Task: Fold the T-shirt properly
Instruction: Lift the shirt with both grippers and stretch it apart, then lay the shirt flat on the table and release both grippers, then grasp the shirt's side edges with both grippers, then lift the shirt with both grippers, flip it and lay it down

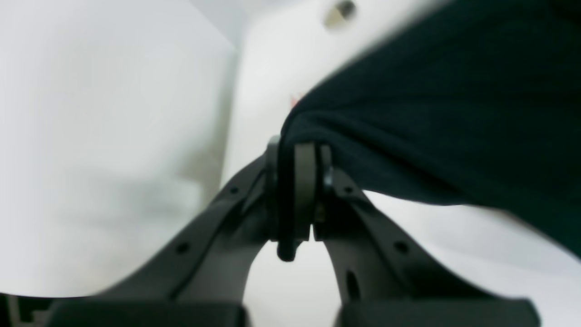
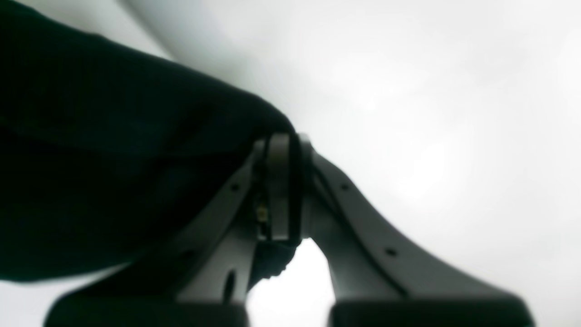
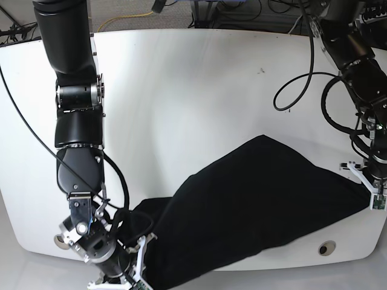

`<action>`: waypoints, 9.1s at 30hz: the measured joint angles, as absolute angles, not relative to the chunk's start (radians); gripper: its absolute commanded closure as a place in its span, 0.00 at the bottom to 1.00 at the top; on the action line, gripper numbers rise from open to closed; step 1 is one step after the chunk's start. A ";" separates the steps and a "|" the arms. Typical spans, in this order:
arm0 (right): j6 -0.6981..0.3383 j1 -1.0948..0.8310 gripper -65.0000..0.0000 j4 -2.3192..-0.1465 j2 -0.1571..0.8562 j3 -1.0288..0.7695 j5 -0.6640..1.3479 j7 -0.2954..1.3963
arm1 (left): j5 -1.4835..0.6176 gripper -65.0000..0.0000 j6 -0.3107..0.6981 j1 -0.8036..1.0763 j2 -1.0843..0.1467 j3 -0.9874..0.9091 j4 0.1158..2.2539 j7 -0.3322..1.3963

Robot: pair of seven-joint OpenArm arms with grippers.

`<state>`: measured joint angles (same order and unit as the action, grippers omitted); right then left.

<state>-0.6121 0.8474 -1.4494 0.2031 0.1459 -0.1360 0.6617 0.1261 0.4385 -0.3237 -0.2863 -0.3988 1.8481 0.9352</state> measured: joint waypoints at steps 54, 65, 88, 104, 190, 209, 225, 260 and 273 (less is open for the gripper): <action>-0.701 -0.260 1.00 -1.929 -0.102 -0.450 -0.138 0.760 | 0.125 1.00 0.664 0.519 -0.292 -0.535 1.915 0.611; -0.697 -0.421 0.29 -1.930 -0.102 -0.453 0.076 0.762 | 0.129 0.92 0.690 0.612 -0.250 -0.594 1.913 0.616; -0.664 -0.167 0.19 -1.788 0.113 -0.452 0.612 0.892 | -0.047 0.50 0.703 0.513 -0.187 -0.616 1.914 0.635; -0.657 0.192 0.20 -1.147 0.253 -0.450 0.607 0.836 | -0.047 0.50 0.703 0.410 -0.177 -0.616 1.912 0.635; -0.657 0.265 0.80 -1.048 0.127 -0.448 0.474 0.795 | -0.202 1.00 0.404 -0.476 -0.254 -0.463 0.691 0.443; -0.655 0.220 0.99 -1.320 0.125 -0.446 0.447 0.900 | -0.199 1.00 0.400 -0.389 -0.278 -0.474 0.973 0.583; -0.665 0.385 1.00 -1.355 0.258 -0.236 0.469 0.911 | -0.157 1.00 0.406 -0.374 -0.275 -0.451 1.352 0.750; -0.704 0.780 0.99 -1.533 0.479 -0.007 0.531 1.063 | -0.171 1.00 0.412 -0.680 -0.273 -0.451 1.744 1.069; -0.699 0.261 0.99 -1.648 0.358 -0.220 0.524 1.062 | -0.178 1.00 0.545 -0.162 -0.238 -0.472 1.862 1.043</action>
<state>-0.6987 0.2611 -1.6478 0.3584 -0.2195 0.5240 1.0622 -0.1780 0.5453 -0.1623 -0.2382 -0.4725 1.8622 1.0431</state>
